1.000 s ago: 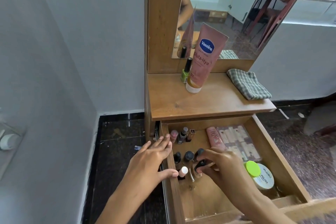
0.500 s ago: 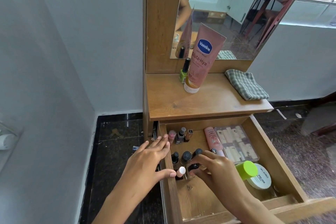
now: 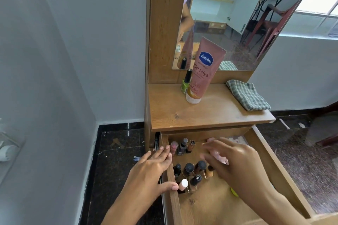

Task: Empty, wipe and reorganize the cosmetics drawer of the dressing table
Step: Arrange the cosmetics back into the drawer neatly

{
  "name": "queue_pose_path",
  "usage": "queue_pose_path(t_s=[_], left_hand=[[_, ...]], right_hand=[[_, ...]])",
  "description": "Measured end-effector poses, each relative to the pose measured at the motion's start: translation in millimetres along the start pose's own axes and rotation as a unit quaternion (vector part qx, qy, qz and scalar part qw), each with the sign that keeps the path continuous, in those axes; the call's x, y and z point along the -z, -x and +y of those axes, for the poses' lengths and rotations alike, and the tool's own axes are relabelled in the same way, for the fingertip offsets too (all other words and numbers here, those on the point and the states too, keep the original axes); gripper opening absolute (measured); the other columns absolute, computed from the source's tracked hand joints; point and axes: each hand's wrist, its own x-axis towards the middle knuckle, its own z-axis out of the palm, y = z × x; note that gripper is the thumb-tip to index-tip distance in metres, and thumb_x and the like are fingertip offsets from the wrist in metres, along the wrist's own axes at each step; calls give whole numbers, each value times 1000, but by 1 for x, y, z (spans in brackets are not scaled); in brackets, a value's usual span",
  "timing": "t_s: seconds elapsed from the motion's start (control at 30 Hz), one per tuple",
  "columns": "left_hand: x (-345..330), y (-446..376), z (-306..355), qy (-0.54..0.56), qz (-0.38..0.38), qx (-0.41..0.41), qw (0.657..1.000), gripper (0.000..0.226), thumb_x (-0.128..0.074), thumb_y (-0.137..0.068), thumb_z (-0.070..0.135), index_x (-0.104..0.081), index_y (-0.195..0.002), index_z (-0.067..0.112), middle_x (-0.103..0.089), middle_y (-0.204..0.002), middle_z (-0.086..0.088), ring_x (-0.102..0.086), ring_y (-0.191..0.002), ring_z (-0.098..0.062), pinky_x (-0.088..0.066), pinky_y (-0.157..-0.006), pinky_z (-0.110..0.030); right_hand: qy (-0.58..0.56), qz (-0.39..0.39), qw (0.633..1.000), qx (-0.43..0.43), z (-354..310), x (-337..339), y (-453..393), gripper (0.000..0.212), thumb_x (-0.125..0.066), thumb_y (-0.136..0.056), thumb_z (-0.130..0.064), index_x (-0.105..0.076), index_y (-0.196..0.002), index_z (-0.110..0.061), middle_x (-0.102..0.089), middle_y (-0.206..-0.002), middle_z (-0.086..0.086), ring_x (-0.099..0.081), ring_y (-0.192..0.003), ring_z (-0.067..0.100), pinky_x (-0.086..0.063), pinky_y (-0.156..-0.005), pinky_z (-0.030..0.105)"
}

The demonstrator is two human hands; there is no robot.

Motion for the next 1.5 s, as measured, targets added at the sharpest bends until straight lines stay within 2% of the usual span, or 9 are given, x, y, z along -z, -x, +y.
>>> queue_pose_path(t_s=[0.2,0.37,0.43,0.53,0.67,0.9,1.13,1.37,1.5], left_hand=[[4,-12,-4,-37,-77,-32,996,84,-45,-85,63,-5,-147,24,15,-143,16,11,-137,1,6,-110,-21],[17,-23,-1,-115,-185,-33,975,63,-35,-99,30,1,-148,15,20,-150,5,14,-140,-8,4,-114,-27],[18,-25,-1,-117,-191,-31,974,57,-30,-101,12,1,-148,16,21,-151,5,12,-142,-9,4,-114,-28],[13,-26,-8,-116,-204,-36,971,59,-31,-100,10,1,-149,18,16,-154,4,13,-141,-9,4,-114,-30],[14,-27,-8,-142,-217,-53,964,54,-25,-101,10,0,-148,14,17,-155,0,14,-142,-13,1,-115,-35],[-13,-53,-21,-192,-277,4,941,68,-39,-96,8,4,-148,19,23,-153,5,14,-141,-12,-1,-115,-38],[-19,-58,-24,-176,-286,19,942,63,-34,-100,23,7,-148,21,25,-152,9,16,-140,-9,1,-114,-37],[-1,-34,-18,-132,-210,-35,968,74,-41,-96,42,6,-148,16,30,-136,8,15,-140,-11,1,-115,-34],[-1,-25,-7,-78,-157,-6,984,83,-39,-84,64,4,-145,27,23,-143,14,17,-133,1,5,-112,-27]], right_hand=[[55,46,996,50,-30,-4,-79,17,-76,-77,-12,-70,-92,-17,-70,-97,-6,-67,-66,15,-54,-51,27],[138,-41,989,26,-55,-27,-132,52,-69,-79,0,-51,-127,-9,-41,-143,13,-49,-124,29,-55,-81,41],[132,-38,990,11,-59,-32,-142,50,-67,-81,-1,-49,-128,-9,-47,-133,11,-54,-115,29,-55,-78,40],[76,29,997,-17,-46,-35,-134,16,-61,-90,-19,-62,-104,-13,-61,-107,1,-62,-87,19,-54,-67,33],[2,75,989,-126,-8,-40,-106,23,-65,-86,-38,-57,-87,-16,-61,-91,-5,-59,-70,11,-43,-57,20],[-170,204,932,-247,26,-53,-123,55,-78,-71,-44,-47,-106,-15,-56,-101,-2,-56,-89,13,-44,-68,25],[-283,253,904,-195,25,-55,-132,42,-83,-71,-29,-55,-102,-24,-64,-94,-11,-62,-90,4,-53,-83,25],[-285,200,931,-112,35,-35,-101,41,-82,-72,-23,-61,-107,-17,-68,-100,-11,-64,-94,2,-54,-86,25],[-339,31,939,-44,38,11,-69,41,-78,-72,-27,-64,-110,-20,-70,-105,-8,-65,-100,7,-55,-85,30]])
